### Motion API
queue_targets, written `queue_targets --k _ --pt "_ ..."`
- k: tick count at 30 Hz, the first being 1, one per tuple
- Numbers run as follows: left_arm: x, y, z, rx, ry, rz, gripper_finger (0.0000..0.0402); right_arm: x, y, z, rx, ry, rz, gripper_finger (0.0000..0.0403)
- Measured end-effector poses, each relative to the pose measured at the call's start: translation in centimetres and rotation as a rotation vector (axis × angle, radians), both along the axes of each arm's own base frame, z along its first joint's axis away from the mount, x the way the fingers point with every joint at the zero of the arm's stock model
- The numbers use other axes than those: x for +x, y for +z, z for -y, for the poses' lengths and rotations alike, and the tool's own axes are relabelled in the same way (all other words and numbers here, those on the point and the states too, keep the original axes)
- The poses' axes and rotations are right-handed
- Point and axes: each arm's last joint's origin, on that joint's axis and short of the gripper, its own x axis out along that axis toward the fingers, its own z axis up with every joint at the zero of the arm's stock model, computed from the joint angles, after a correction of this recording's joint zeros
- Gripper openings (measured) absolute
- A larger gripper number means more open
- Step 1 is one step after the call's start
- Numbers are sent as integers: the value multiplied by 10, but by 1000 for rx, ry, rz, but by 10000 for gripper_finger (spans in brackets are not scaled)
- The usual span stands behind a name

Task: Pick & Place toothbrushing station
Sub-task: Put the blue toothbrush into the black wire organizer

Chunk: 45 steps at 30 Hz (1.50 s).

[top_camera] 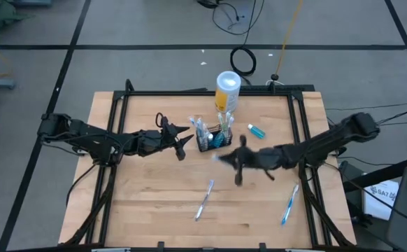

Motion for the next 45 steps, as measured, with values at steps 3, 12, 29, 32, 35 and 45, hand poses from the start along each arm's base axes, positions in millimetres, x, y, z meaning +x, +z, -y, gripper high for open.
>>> queue_targets --k 3,12,29,32,35,45 --pt "0 0 0 2 0 -1 175 -6 24 13 -204 -99 109 1" --pt "0 0 0 4 -1 -1 175 -3 27 54 -356 -112 383 1" --pt "0 -1 0 4 -1 -12 175 -10 -54 95 -160 -339 265 0" --pt "0 -1 0 3 -1 -14 175 -9 -59 93 -163 -390 232 0" --pt "0 -1 0 3 -2 -17 175 -10 -61 88 -163 -463 204 0" --pt "0 -2 0 -8 1 -13 175 -11 -75 74 -153 -530 71 0"
